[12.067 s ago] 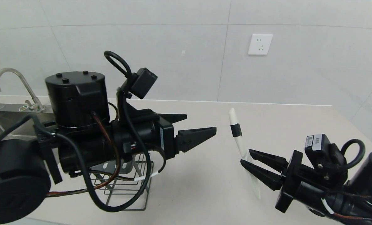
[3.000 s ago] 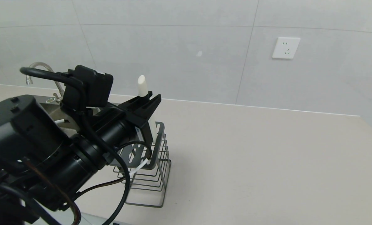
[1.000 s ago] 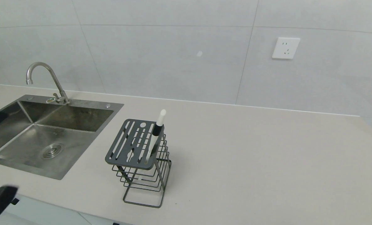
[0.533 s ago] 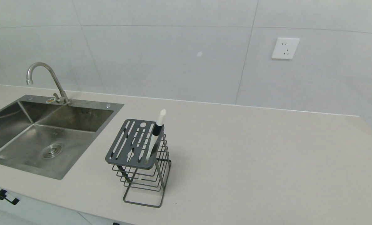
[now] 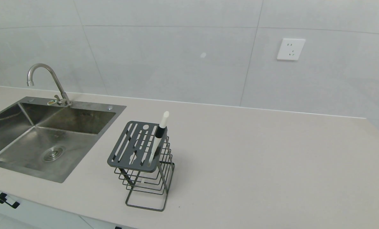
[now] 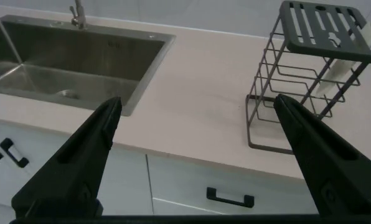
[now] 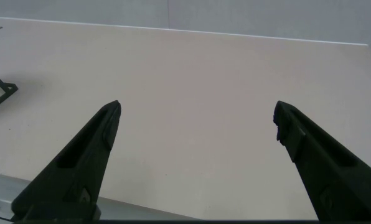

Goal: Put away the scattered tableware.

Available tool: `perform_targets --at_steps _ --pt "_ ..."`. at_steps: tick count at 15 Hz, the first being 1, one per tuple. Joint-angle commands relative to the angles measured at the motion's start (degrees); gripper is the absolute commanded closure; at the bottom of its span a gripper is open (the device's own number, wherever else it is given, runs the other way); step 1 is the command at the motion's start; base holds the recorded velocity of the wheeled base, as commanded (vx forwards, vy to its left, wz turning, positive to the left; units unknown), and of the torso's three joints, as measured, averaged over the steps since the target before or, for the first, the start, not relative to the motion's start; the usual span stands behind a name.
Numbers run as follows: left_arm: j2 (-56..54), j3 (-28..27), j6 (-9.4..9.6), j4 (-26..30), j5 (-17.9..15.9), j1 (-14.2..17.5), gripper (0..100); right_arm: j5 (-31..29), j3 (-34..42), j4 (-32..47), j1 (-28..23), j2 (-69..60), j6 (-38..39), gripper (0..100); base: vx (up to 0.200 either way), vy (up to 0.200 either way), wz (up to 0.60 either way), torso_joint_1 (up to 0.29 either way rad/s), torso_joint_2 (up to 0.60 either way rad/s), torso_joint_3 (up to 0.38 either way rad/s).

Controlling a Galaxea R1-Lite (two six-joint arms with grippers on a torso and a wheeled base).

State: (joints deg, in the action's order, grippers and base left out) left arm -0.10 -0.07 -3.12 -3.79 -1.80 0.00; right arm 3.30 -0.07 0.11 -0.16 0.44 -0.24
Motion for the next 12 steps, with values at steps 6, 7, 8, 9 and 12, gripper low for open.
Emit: perform_targets --at_steps 6,7,8,9,12 --pt "0.1 0.07 3.65 3.44 0.57 0.0 0 0.04 0.07 0.07 -0.02 0.09 -0.02 0 0.0 0.0 0.0 0.0 0.0 0.0" --pt "0.1 0.07 3.82 3.53 0.31 0.0 0 0.04 0.07 0.07 -0.02 0.09 -0.02 0 0.0 0.0 0.0 0.0 0.0 0.0" --pt "0.1 0.07 3.91 3.53 0.31 0.0 0 0.04 -0.01 0.07 -0.02 0.09 -0.02 0 0.0 0.0 0.0 0.0 0.0 0.0" --pt "0.1 0.07 3.47 3.53 0.4 0.0 0 0.04 -0.01 -0.02 -0.02 0.09 -0.02 0 0.0 0.0 0.0 0.0 0.0 0.0" --pt "0.1 0.07 3.47 3.53 0.4 0.0 0 0.04 -0.01 0.07 -0.02 0.09 -0.02 0 -0.067 0.0 0.0 -0.001 0.0 0.002"
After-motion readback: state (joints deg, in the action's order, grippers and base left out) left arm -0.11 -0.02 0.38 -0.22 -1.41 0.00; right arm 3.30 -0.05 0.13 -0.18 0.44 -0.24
